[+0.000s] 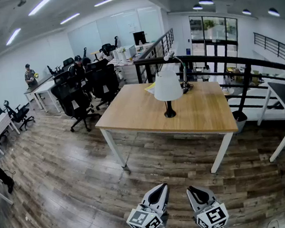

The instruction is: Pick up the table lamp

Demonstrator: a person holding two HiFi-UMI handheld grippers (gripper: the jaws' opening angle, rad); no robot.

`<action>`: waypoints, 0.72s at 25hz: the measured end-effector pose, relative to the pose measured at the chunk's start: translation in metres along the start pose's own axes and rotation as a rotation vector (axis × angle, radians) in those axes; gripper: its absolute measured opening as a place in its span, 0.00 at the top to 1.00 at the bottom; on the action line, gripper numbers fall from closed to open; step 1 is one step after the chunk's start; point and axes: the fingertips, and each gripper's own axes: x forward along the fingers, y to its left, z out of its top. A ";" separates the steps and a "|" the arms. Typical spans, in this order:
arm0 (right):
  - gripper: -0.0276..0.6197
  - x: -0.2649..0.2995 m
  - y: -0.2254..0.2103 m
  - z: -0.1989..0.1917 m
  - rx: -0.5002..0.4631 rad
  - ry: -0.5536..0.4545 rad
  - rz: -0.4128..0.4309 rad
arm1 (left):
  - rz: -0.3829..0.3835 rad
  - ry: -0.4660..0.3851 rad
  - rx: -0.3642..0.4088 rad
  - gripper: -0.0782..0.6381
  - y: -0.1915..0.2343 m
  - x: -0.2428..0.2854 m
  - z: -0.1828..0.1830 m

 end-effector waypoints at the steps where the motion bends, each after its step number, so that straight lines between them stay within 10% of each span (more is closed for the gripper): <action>1: 0.88 0.007 -0.004 0.000 -0.001 0.001 -0.003 | -0.001 0.000 0.001 0.88 0.006 0.005 0.001; 18: 0.88 0.095 -0.046 -0.011 0.004 0.025 -0.074 | -0.040 0.033 -0.021 0.88 0.083 0.056 -0.003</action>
